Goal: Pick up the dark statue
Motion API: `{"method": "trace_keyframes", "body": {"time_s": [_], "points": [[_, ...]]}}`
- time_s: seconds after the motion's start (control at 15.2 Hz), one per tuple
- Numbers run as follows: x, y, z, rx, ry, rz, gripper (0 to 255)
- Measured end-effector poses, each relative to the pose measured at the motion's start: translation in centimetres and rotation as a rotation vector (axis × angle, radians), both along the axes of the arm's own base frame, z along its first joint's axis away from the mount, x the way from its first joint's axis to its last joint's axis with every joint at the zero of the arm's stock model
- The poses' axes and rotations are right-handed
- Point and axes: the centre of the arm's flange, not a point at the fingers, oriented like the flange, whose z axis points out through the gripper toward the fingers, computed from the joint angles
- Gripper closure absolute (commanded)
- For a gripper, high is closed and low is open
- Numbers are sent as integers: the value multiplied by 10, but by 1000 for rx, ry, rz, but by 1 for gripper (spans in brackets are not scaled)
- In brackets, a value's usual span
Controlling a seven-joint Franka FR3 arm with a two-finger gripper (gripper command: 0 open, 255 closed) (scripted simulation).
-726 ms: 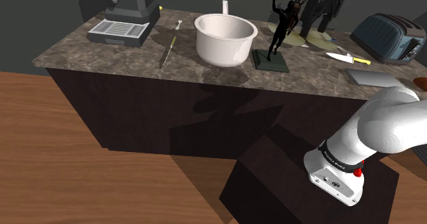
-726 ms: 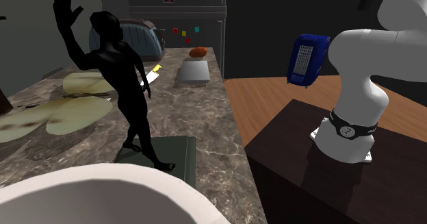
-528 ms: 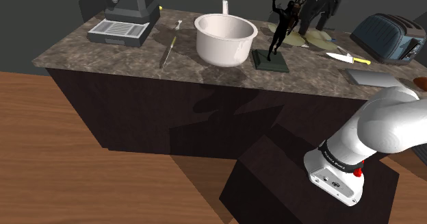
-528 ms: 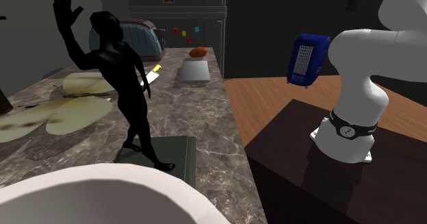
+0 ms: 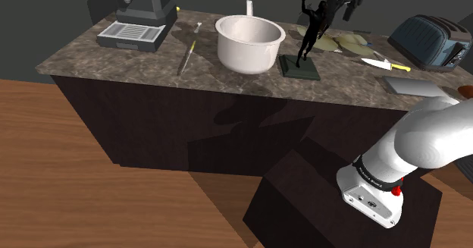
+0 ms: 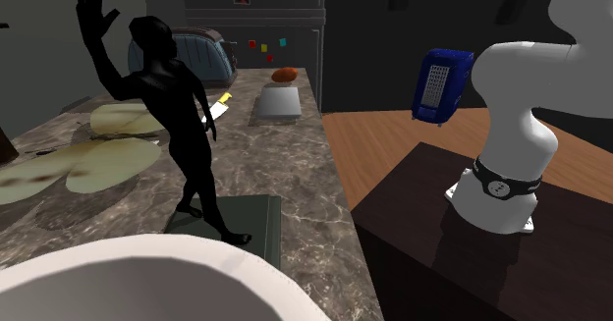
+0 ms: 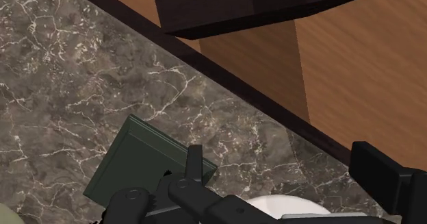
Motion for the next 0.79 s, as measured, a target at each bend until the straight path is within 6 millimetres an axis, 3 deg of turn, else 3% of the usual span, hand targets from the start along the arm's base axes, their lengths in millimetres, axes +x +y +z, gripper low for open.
{"method": "trace_keyframes", "body": {"time_s": [0.79], "points": [[97,-116,6,-67,-4,-2,0]]}}
